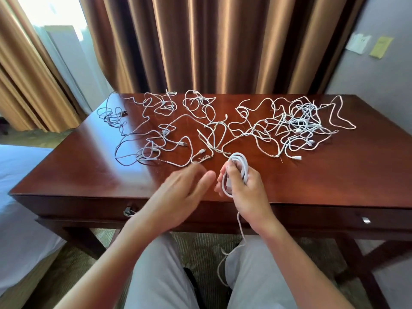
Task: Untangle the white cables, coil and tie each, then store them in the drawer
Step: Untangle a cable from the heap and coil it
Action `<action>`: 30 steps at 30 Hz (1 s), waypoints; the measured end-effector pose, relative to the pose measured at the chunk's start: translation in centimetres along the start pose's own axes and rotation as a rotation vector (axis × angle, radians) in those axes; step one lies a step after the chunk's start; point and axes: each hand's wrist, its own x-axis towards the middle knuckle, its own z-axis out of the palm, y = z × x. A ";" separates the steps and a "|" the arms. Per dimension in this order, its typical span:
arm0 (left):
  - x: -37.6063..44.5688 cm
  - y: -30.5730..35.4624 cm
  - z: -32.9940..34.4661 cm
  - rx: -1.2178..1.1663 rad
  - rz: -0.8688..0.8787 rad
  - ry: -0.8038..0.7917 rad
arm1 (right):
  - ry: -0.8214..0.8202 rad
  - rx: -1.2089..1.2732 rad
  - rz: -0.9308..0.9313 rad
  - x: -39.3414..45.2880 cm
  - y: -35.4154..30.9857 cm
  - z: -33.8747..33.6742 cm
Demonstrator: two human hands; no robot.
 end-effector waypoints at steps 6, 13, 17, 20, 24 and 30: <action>2.2 1.3 -1.5 0.007 0.401 -0.069 | -0.321 -0.263 -0.015 -0.1 -1.2 -0.7; 2.2 -0.1 -1.5 -0.056 0.399 0.060 | -0.302 -0.103 0.065 -0.6 -0.9 -0.9; 1.8 -0.5 -0.5 -0.236 0.154 0.301 | -0.230 -0.101 0.005 -1.1 -1.1 -1.3; 1.6 -0.2 -0.1 -0.396 -0.006 0.501 | -0.032 -0.148 -0.052 -1.7 -1.0 -1.2; 1.7 1.2 1.2 -0.628 -0.181 0.570 | 0.106 0.018 -0.152 -2.2 -0.9 0.0; 0.9 3.5 3.6 -1.175 -0.485 0.339 | 0.273 0.107 -0.434 -1.8 -0.8 1.8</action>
